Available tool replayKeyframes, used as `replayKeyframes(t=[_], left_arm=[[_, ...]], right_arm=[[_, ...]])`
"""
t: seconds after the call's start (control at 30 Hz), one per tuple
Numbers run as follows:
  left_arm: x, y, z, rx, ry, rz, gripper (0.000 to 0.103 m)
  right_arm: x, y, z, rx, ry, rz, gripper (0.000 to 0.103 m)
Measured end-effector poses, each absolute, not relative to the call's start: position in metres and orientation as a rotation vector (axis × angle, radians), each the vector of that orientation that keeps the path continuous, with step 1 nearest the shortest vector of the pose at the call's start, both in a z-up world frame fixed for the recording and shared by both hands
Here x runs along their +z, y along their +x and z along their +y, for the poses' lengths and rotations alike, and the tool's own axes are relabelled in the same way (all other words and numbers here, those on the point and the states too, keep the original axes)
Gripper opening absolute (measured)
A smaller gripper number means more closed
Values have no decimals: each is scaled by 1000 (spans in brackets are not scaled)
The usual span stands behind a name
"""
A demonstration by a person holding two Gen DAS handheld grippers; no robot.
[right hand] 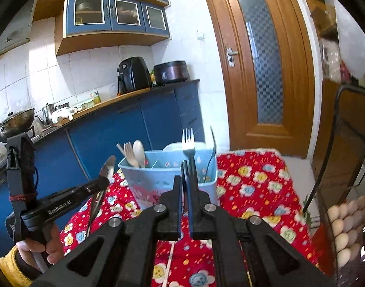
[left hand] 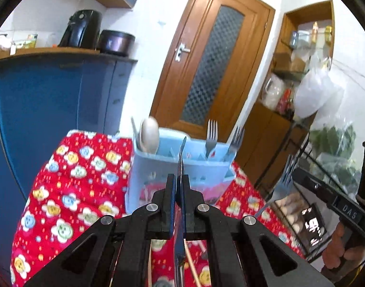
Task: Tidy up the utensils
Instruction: 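Lift the knife with the left gripper while the right lifts the fork toward the holder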
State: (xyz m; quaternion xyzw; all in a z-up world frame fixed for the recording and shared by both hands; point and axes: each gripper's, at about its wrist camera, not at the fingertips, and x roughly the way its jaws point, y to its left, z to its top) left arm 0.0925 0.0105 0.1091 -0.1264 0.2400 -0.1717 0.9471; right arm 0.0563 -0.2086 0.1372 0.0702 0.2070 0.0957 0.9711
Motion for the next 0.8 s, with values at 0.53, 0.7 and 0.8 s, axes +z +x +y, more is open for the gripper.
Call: replayKeyframes(t=[0.53, 0.7, 0.8], left_arm=[[168, 140, 7, -307, -270, 291, 3], [185, 156, 4, -276, -262, 226, 3], [195, 165, 4, -255, -270, 180, 3]], right_arm=[[179, 79, -223, 108, 68, 364, 5], [192, 85, -230, 84, 47, 340, 5], [201, 89, -233, 68, 36, 327, 5]])
